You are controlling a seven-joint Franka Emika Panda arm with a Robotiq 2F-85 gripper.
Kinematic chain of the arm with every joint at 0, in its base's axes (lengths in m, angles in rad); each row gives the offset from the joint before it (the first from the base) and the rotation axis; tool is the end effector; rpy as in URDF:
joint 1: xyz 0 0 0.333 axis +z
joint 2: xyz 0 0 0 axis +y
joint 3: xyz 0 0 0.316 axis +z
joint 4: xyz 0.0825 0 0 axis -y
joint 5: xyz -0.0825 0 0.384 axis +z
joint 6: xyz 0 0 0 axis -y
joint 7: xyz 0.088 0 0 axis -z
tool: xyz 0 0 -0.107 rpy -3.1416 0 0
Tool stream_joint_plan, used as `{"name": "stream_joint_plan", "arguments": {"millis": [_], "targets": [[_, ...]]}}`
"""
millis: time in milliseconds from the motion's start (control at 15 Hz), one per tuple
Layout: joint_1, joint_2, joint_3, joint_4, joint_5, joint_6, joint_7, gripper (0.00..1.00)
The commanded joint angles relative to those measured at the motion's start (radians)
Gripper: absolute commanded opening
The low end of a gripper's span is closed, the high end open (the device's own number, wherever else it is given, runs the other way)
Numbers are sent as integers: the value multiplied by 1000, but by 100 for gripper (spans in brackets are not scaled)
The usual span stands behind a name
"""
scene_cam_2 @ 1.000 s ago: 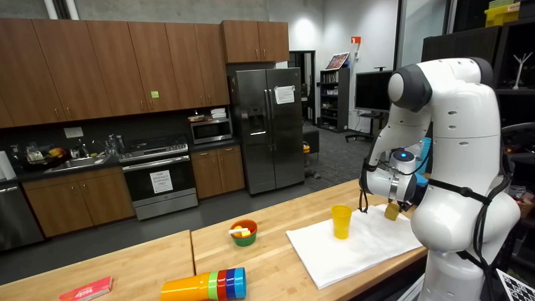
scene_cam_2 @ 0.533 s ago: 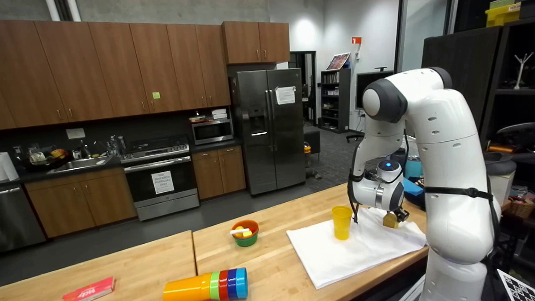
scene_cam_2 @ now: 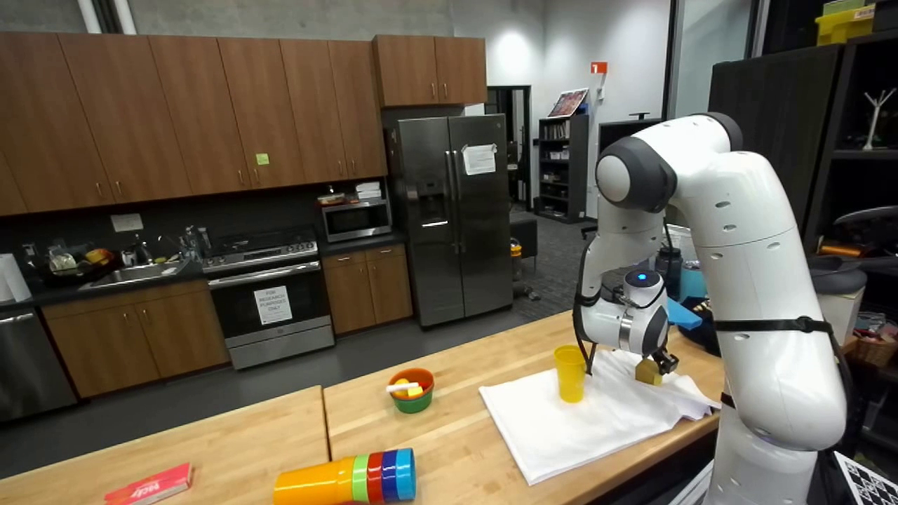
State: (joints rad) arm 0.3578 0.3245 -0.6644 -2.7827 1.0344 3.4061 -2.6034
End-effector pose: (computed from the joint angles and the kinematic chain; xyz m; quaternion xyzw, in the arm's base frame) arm 0.2977 -0.2183 0.1917 0.7726 0.5876 -0.0975 0.2198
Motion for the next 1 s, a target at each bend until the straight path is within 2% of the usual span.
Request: {"name": "stream_joint_plan", "arguments": {"millis": [0, 133, 200, 267, 467, 600, 667, 733, 800, 933], "targets": [[-2, 0, 2, 0, 0, 0, 0, 69], [-3, 0, 2, 0, 0, 0, 0, 82], [-3, 0, 2, 0, 0, 0, 0, 99], [-13, -6, -14, 0, -33, -16, 0, 96], [-40, -41, -51, 2, -123, -40, 3, 100], [-80, -81, -80, 8, -261, -37, 5, 100], [-102, -117, -92, -2, -299, -29, -45, 100], [-125, -148, -114, -18, -420, -18, -29, 100], [-86, -130, -144, -18, -506, -24, 4, 100], [-148, -158, -188, 10, -690, -47, -30, 100]]}}
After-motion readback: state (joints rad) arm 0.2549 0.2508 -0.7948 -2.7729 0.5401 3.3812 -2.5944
